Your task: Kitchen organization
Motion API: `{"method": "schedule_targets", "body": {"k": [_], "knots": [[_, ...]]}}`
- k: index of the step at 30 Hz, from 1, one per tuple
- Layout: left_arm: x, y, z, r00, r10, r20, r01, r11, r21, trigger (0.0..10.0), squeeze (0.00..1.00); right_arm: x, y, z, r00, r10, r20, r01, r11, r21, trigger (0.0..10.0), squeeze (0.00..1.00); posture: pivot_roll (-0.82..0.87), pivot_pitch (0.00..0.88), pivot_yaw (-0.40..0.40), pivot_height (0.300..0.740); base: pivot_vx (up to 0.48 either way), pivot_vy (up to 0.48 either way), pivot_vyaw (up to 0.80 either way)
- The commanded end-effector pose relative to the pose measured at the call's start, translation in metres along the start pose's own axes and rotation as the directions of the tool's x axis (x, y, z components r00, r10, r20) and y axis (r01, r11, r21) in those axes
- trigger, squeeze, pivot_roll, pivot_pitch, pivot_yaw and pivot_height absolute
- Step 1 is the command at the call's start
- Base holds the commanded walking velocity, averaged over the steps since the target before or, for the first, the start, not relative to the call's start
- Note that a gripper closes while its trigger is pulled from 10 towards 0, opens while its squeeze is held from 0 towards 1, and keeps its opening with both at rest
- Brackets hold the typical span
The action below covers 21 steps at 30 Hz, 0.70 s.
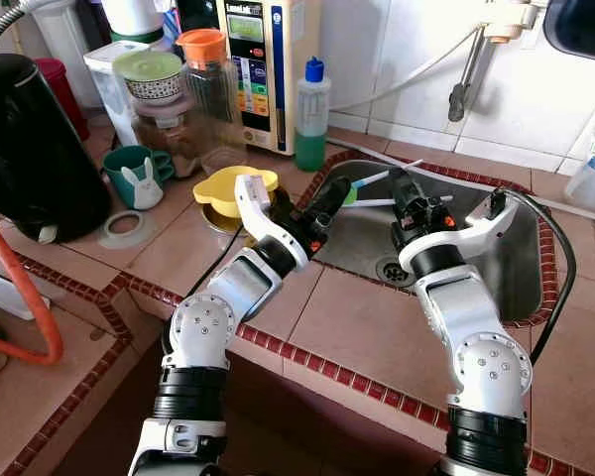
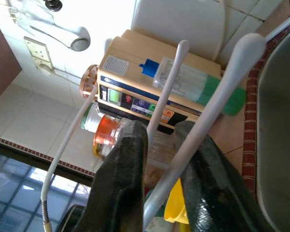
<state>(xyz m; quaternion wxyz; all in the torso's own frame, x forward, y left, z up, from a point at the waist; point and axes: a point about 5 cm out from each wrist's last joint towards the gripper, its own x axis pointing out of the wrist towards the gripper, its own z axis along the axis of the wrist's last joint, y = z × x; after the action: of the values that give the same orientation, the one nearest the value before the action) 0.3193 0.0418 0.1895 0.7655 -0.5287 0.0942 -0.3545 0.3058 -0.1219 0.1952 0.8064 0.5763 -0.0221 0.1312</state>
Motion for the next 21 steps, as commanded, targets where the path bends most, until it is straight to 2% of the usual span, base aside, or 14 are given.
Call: {"method": "schedule_targets", "body": {"k": [1, 5, 7, 8, 9, 13, 14, 15, 16, 21], "knots": [[0.0161, -0.0119, -0.0089, 1.000, -0.017, 0.016, 0.017, 0.999, -0.037, 6.1, 0.00, 0.0008, 0.0064, -0.0108, 1.000, 0.015, 0.004, -0.015, 0.997, 0.075, 0.0, 0.00, 0.07, 0.034, 0.029, 0.740, 0.000, 0.000, 0.00], [0.0162, -0.0129, -0.0104, 1.000, -0.021, 0.014, 0.022, 0.999, -0.039, 6.4, 0.00, -0.0005, 0.0057, -0.0127, 1.000, 0.010, -0.002, -0.010, 0.997, 0.077, 0.0, 0.00, 0.07, 0.034, 0.029, 0.740, 0.000, 0.000, 0.00], [0.0163, -0.0129, -0.0114, 1.000, -0.020, 0.011, 0.020, 0.999, -0.038, 7.8, 0.00, -0.0013, 0.0055, -0.0141, 1.000, 0.008, -0.007, -0.007, 0.997, 0.080, 0.0, 0.00, 0.07, 0.036, 0.031, 0.740, 0.000, 0.000, 0.00], [0.0161, -0.0128, -0.0115, 1.000, -0.019, 0.010, 0.019, 0.999, -0.037, 7.8, 0.00, -0.0016, 0.0056, -0.0146, 1.000, 0.007, -0.009, -0.007, 0.997, 0.080, 0.0, 0.00, 0.07, 0.037, 0.031, 0.740, 0.000, 0.000, 0.00], [0.0160, -0.0130, -0.0119, 1.000, -0.022, 0.008, 0.022, 0.999, -0.037, 10.0, 0.00, -0.0021, 0.0056, -0.0154, 1.000, 0.006, -0.011, -0.005, 0.997, 0.081, 0.0, 0.00, 0.07, 0.036, 0.030, 0.740, 0.000, 0.000, 0.00], [0.0164, -0.0131, -0.0142, 1.000, -0.023, 0.003, 0.023, 0.999, -0.041, 10.0, 0.00, -0.0019, 0.0052, -0.0152, 1.000, 0.001, -0.011, 0.000, 0.997, 0.079, 0.0, 0.00, 0.07, 0.038, 0.029, 0.740, 0.000, 0.000, 0.00], [0.0164, -0.0118, -0.0147, 1.000, -0.008, 0.001, 0.008, 1.000, -0.028, 10.0, 0.40, -0.0017, 0.0052, -0.0149, 1.000, 0.001, -0.010, 0.000, 0.997, 0.078, 0.0, 0.00, 0.07, 0.038, 0.029, 0.740, 0.000, 0.000, 0.00], [0.0164, -0.0109, -0.0151, 1.000, 0.002, -0.001, -0.002, 1.000, -0.019, 10.0, 0.40, -0.0015, 0.0052, -0.0148, 1.000, 0.001, -0.010, 0.000, 0.997, 0.077, 0.0, 0.00, 0.07, 0.038, 0.029, 0.740, 0.000, 0.000, 0.00], [0.0161, -0.0100, -0.0164, 1.000, 0.005, -0.002, -0.005, 1.000, -0.031, 10.0, 1.00, -0.0008, 0.0054, -0.0138, 1.000, 0.001, -0.007, 0.000, 0.997, 0.071, 0.0, 0.00, 0.07, 0.039, 0.029, 0.740, 0.000, 0.000, 0.00], [0.0154, -0.0073, -0.0175, 1.000, 0.029, -0.002, -0.029, 0.999, -0.021, 10.0, 1.00, 0.0002, 0.0047, -0.0112, 1.000, -0.005, 0.001, 0.005, 0.999, 0.040, 0.0, 0.00, 0.07, 0.039, 0.028, 0.740, 0.000, 0.000, 0.00]]}}
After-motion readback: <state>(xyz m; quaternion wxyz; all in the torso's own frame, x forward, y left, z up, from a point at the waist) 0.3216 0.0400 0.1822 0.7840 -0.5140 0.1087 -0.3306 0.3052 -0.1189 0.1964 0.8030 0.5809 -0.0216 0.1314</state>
